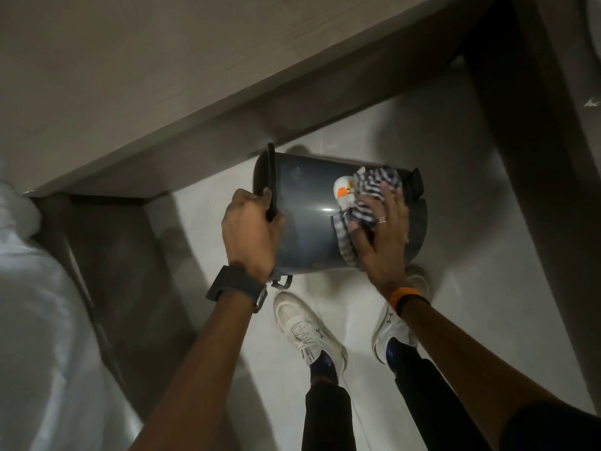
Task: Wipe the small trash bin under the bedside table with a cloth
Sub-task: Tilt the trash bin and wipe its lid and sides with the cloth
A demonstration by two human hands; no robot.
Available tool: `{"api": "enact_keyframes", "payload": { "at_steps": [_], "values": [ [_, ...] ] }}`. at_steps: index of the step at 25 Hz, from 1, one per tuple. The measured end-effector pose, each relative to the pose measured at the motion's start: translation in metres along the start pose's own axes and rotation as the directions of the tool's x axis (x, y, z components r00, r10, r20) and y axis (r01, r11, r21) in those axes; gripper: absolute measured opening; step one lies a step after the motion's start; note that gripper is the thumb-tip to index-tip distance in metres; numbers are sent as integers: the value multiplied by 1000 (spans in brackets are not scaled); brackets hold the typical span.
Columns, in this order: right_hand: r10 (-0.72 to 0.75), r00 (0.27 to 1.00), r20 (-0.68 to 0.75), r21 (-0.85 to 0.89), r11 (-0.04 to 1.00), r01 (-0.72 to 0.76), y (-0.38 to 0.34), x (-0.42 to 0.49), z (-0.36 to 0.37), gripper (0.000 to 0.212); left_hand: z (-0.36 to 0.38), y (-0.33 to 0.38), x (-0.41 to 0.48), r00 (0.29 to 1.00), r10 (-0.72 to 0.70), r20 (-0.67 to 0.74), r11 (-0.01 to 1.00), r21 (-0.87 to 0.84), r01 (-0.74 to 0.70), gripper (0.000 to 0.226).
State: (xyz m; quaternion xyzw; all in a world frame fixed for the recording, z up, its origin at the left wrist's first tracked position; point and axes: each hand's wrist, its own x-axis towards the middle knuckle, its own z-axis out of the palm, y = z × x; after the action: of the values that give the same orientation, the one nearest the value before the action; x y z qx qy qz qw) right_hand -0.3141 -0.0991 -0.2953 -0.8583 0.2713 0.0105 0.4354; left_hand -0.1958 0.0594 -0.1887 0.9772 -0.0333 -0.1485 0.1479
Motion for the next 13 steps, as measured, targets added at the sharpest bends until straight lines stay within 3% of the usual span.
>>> {"api": "enact_keyframes", "payload": {
  "at_steps": [3, 5, 9, 13],
  "values": [
    [-216, 973, 85, -138, 964, 226, -42, 13, 13, 56, 0, 28, -8, 994, 106, 31, 993, 48, -107, 29],
    [-199, 979, 44, -151, 967, 204, -64, 50, 13, 53, -2, 40, -5, 988, 145, 49, 983, 110, -150, 29],
    [-51, 991, 125, -100, 993, 64, -71, 105, -2, 44, -3, 57, 5, 987, 150, 50, 978, 137, -156, 26],
    [-202, 968, 146, -149, 963, 223, -43, 31, -9, 52, 1, 62, -1, 991, 108, 76, 990, 85, -114, 26]
  ]
}}
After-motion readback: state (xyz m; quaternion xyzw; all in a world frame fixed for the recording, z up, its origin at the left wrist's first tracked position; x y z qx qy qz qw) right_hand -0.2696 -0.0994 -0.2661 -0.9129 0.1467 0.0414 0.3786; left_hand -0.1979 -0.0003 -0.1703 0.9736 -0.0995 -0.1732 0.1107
